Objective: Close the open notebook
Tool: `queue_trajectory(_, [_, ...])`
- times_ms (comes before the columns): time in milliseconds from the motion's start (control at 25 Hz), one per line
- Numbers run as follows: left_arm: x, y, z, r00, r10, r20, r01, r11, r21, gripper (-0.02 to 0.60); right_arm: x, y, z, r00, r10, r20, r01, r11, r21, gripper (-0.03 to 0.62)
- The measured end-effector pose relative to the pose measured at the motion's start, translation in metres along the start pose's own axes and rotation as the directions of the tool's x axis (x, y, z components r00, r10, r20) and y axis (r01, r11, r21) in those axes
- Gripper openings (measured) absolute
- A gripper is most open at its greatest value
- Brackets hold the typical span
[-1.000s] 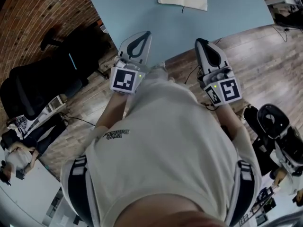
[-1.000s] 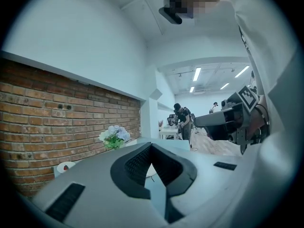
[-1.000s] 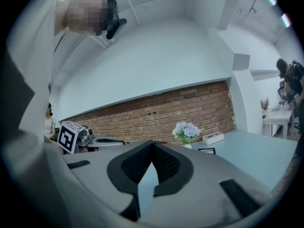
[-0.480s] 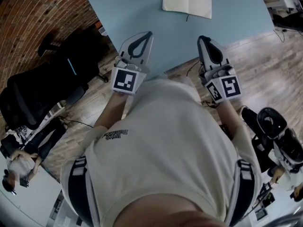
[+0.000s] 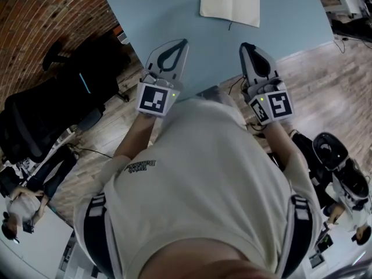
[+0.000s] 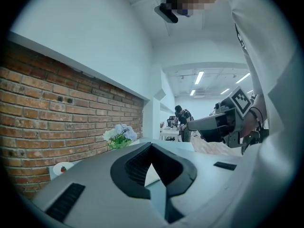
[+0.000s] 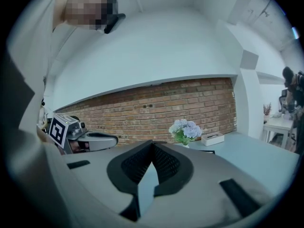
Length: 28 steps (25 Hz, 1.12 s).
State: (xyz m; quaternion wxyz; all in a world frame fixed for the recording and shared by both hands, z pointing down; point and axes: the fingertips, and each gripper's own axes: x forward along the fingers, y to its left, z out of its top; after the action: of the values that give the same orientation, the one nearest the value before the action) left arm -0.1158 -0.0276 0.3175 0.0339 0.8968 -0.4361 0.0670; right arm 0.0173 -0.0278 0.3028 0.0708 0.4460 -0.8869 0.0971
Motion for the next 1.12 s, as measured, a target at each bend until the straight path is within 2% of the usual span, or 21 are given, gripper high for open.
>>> queue_trajectory(520, [0.023, 0.002, -0.014, 0.997, 0.052, -0.053, -0.053, 0.998, -0.028, 0.012, 0.023, -0.021, -0.013, 0.999, 0.045, -0.014, -0.045, 0.999, 0.006, 0.003])
queue_trajectory(760, [0.04, 0.011, -0.024, 0.995, 0.078, -0.058, -0.081, 0.996, -0.046, 0.012, 0.041, -0.036, -0.017, 0.997, 0.073, -0.036, -0.074, 0.997, -0.025, 0.003])
queue_trajectory(880, [0.055, 0.014, -0.033, 0.992, 0.088, -0.087, -0.092, 0.995, -0.041, 0.012, 0.053, -0.049, -0.022, 0.994, 0.093, -0.051, -0.095, 0.995, -0.03, 0.005])
queue_trajectory(1000, [0.073, 0.02, -0.042, 0.991, 0.098, -0.091, -0.1, 0.995, -0.024, 0.012, 0.07, -0.061, -0.03, 0.99, 0.114, -0.081, -0.117, 0.992, -0.036, 0.072])
queue_trajectory(1120, [0.089, 0.03, -0.058, 0.986, 0.105, -0.127, -0.11, 0.993, -0.035, 0.012, 0.091, -0.065, -0.044, 0.983, 0.132, -0.127, -0.137, 0.99, -0.029, 0.105])
